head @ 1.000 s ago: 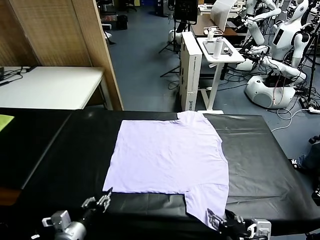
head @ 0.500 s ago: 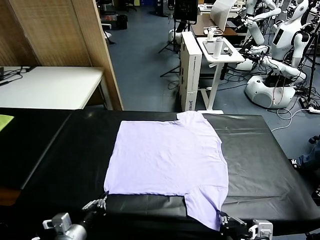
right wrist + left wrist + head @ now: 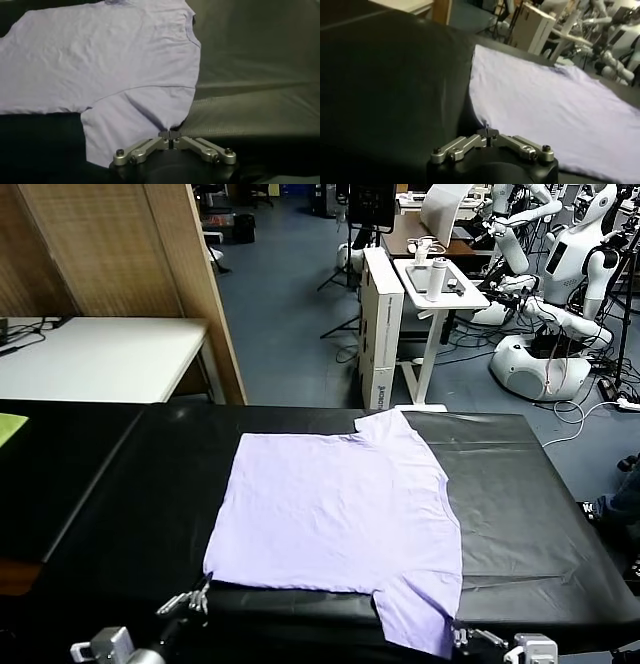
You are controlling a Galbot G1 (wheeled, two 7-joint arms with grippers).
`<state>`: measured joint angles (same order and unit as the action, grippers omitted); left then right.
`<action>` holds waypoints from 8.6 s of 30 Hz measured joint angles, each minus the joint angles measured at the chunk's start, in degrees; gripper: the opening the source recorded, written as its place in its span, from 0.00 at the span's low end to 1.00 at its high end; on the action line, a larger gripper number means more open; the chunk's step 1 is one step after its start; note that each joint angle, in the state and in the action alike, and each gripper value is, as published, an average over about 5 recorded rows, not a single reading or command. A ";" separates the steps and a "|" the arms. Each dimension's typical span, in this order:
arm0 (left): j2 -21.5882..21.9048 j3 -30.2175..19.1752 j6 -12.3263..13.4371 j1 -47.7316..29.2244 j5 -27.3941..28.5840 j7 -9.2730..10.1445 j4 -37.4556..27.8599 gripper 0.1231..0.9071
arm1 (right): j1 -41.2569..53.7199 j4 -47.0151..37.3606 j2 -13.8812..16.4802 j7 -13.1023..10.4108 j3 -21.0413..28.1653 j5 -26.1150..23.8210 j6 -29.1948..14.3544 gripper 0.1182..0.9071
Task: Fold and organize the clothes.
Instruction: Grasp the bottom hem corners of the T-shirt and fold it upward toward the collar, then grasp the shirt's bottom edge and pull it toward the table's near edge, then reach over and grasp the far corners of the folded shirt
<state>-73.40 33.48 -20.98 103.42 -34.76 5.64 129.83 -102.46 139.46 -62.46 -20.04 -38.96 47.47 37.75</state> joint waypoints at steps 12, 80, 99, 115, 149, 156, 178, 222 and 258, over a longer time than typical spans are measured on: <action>-1.14 -2.14 0.80 -7.83 1.26 0.24 -3.63 0.03 | 10.99 -6.63 3.68 0.12 2.92 0.69 -1.46 0.03; 0.54 -5.98 0.38 -26.62 4.68 0.38 -19.11 0.30 | 31.89 -24.53 4.30 4.10 13.30 0.23 -1.48 0.56; -0.34 -4.70 1.12 -20.13 7.97 -0.57 -15.10 1.00 | 19.17 -17.19 8.21 8.07 6.73 -4.69 0.36 1.00; -0.36 -4.96 1.22 -19.50 8.61 -0.54 -17.39 0.69 | 18.31 -18.67 7.86 8.75 8.56 -6.10 0.21 0.47; 2.40 1.19 0.33 -4.50 9.34 0.79 -6.34 0.06 | 2.95 -4.65 6.31 2.76 2.99 -7.28 4.44 0.10; 2.24 2.56 -2.12 -3.48 6.67 4.38 -5.33 0.23 | 1.12 -2.77 6.32 3.02 2.98 -7.18 4.45 0.62; 4.00 4.69 -10.58 -10.01 1.40 5.66 -2.22 1.00 | 24.49 -13.39 12.83 3.51 7.13 3.95 4.44 1.00; 8.33 -13.10 -11.43 -56.29 -2.09 3.56 -45.92 1.00 | 68.33 -54.71 3.17 6.81 36.41 2.33 3.68 0.98; 8.75 -12.85 -10.26 -53.64 0.10 0.86 -44.98 0.13 | 68.42 -57.60 1.94 9.21 37.05 1.02 2.48 0.03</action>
<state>-64.65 20.63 -31.24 49.77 -34.65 6.51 84.84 -34.04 81.85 -60.52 -10.82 -1.91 48.49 40.24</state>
